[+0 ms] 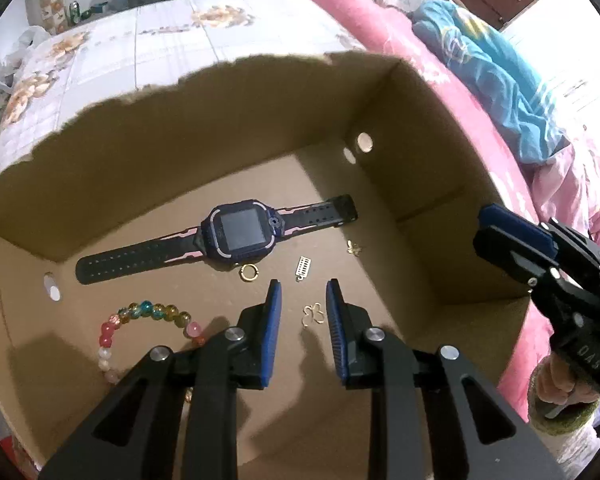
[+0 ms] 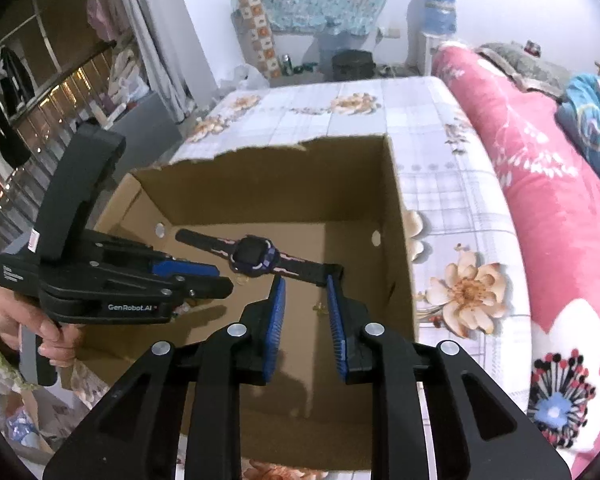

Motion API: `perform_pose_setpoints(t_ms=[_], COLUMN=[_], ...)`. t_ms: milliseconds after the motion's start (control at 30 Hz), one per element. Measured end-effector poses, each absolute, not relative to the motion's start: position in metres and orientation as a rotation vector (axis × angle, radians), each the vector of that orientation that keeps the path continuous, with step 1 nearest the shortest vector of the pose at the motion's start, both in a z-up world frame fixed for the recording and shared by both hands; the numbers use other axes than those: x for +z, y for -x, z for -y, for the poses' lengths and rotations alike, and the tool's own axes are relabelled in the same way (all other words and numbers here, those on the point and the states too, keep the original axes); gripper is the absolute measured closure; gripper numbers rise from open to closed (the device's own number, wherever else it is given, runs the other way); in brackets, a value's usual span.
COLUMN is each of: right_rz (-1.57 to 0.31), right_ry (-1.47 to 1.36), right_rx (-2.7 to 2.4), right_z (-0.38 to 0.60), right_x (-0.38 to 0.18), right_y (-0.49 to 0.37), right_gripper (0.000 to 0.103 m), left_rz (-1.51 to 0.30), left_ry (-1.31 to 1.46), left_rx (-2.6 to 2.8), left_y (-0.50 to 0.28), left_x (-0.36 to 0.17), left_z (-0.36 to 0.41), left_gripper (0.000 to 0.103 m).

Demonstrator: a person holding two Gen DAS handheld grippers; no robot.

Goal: Organize jewelry
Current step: 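Carry both charms into the box and open both grippers, then move both tools back to the charms beside the pink bead bracelet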

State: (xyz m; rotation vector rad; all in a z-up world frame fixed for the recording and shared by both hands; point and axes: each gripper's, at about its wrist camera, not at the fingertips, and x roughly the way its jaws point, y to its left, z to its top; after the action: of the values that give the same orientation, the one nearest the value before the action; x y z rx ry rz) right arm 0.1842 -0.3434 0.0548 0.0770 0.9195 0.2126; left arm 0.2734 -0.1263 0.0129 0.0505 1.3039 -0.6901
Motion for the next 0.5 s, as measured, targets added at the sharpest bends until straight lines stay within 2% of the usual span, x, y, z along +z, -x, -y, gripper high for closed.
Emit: perform_pose_setpoints(t_ms=[167,267,367,433,500], right_rz=[-0.85,-0.803,-0.743,-0.724,-0.721], right_ry=[-0.119,-0.151,-0.194,-0.223,-0.254], right_rx=[0.21,0.197,0.175,0.162,0.146], right_z=[0.353,0.361,0.374,0.381,0.387], right_x=[0.078,0.093,0.106,0.109,0.105], right_y=[-0.157,-0.134,-0.1,-0.081,-0.067], right_gripper=[0.071,0.065,0.058,0.057,0.055], left_rz=[-1.177,-1.055,-0.917,-0.834,-0.79], left_ry=[-0.056,-0.052,-0.062,-0.084,-0.082], left_rx=[-0.732,-0.783,-0.85,-0.885,-0.923], left_y=[-0.248,-0.218,-0.179,-0.149,-0.124], left_x=[0.05,0.079,0.104,0.113,0.115], left_z=[0.113,0.094,0.074,0.064,0.055], left_gripper=[0.079,0.071,0.058,0.045,0.041])
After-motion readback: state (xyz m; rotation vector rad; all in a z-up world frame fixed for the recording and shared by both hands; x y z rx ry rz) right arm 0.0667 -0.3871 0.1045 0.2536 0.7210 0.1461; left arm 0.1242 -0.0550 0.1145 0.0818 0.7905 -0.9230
